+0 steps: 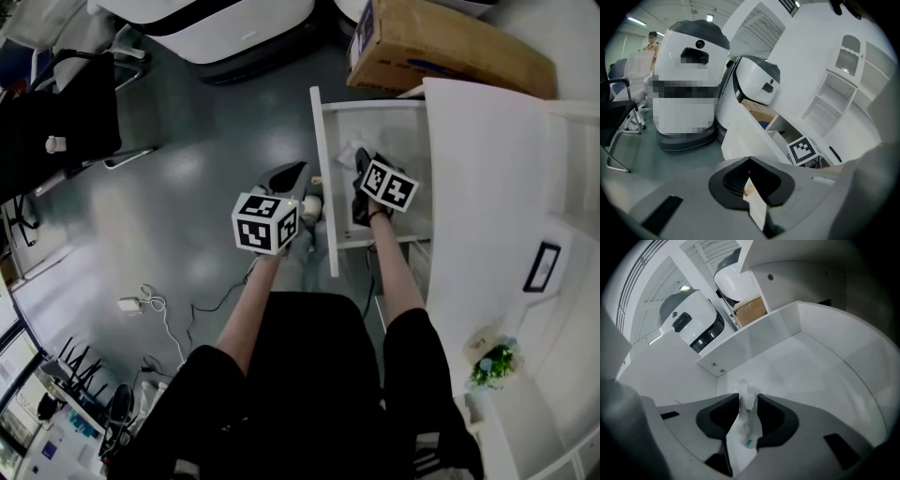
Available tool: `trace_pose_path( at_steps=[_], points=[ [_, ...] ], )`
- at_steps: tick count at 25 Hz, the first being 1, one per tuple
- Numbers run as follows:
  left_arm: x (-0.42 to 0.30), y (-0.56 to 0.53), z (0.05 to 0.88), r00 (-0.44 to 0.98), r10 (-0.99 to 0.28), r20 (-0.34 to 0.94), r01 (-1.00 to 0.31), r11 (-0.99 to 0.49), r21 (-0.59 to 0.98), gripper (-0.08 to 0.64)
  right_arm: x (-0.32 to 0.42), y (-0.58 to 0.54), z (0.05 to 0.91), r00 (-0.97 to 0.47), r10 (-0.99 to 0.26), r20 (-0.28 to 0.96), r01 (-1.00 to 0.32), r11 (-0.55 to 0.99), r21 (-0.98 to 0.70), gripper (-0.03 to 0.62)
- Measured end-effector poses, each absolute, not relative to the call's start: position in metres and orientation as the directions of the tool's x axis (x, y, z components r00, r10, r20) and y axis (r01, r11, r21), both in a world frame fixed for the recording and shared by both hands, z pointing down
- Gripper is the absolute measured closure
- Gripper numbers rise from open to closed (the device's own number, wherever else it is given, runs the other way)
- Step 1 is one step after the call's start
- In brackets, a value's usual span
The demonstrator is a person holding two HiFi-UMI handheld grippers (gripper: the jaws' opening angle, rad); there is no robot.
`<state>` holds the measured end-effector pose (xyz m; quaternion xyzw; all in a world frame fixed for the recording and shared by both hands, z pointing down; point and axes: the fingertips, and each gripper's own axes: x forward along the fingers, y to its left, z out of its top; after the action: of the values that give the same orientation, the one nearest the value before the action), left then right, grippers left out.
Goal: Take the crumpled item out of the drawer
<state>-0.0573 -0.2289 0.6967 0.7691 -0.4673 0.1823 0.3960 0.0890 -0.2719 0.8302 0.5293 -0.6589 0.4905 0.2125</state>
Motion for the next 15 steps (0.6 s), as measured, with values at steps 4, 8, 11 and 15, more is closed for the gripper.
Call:
trace_pose_path(
  at_steps=[4, 8, 11, 15],
  points=[
    [-0.058, -0.23, 0.694, 0.497, -0.578, 0.647, -0.863, -0.254, 0.437, 0.563, 0.084, -0.272, 0.828, -0.364, -0.468, 0.805, -0.908, -0.015, -0.419, 0.52],
    [-0.057, -0.229, 0.69, 0.499, -0.582, 0.642, -0.863, -0.264, 0.431, 0.563, 0.082, -0.271, 0.822, -0.37, -0.458, 0.808, -0.914, 0.023, -0.405, 0.537],
    [-0.057, -0.229, 0.685, 0.502, -0.587, 0.636, -0.862, -0.273, 0.428, 0.562, 0.083, -0.272, 0.813, -0.369, -0.474, 0.799, -0.915, 0.033, -0.403, 0.541],
    [-0.058, -0.227, 0.675, 0.511, -0.598, 0.618, -0.857, -0.292, 0.426, 0.562, 0.081, -0.272, 0.794, -0.374, -0.507, 0.777, -0.913, 0.053, -0.405, 0.543]
  ],
)
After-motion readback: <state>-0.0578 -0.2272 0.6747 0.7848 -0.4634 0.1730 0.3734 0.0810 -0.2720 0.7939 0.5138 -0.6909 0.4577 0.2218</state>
